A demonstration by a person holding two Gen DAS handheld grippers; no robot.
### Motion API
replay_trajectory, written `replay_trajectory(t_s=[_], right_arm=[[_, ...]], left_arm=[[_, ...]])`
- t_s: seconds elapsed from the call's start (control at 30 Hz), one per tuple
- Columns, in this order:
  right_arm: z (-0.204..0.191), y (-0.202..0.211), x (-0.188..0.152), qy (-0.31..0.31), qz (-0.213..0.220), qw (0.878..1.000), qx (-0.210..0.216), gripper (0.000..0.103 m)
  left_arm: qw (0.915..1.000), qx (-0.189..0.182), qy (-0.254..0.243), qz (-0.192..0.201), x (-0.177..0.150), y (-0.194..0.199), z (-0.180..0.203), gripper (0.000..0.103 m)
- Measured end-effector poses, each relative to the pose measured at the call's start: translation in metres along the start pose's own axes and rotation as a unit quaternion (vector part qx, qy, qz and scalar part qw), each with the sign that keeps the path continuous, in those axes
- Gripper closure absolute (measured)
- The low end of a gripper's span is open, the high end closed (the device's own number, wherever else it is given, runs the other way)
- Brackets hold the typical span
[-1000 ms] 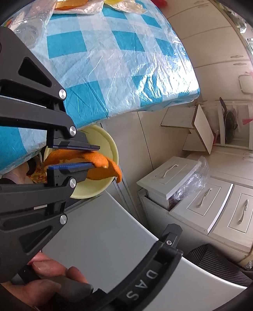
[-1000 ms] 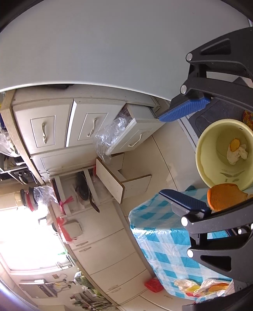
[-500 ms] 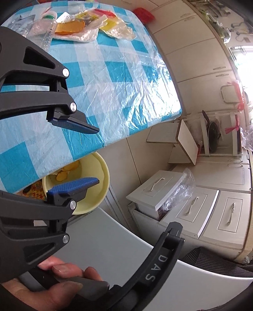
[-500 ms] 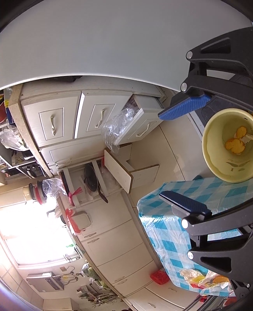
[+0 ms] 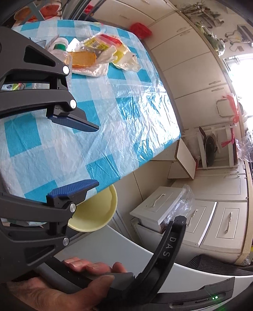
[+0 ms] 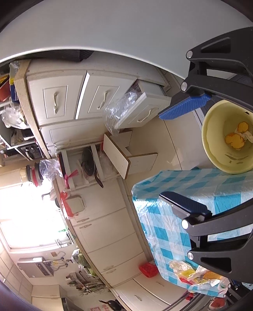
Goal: Collect trash
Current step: 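Grasp the clear plastic bottle with the right tool while the left tool grasps the milk carton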
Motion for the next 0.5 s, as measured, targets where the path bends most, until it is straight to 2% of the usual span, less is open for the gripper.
replay_trajectory(t_s=[0.23, 0.5], right_arm=[[-0.047, -0.006, -0.013, 0.073, -0.033, 0.995, 0.058, 0.024], [-0.119, -0.002, -0.038, 0.184, -0.059, 0.972, 0.137, 0.022]], left_arm=[[0.9995, 0.006, 0.015, -0.026, -0.027, 0.013, -0.035, 0.047], [0.9977, 0.024, 0.046, -0.043, -0.055, 0.027, -0.082, 0.044]])
Point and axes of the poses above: each gripper's, at about its wrist camera, not at the fingertips, and y roughly against the way its jaws point, z to its right, x to its top, the point moved 7 cm from there along -y, roughly the way its jaws point, and after that the axes turned 5 degrees about -z, right-handed, at the moved point
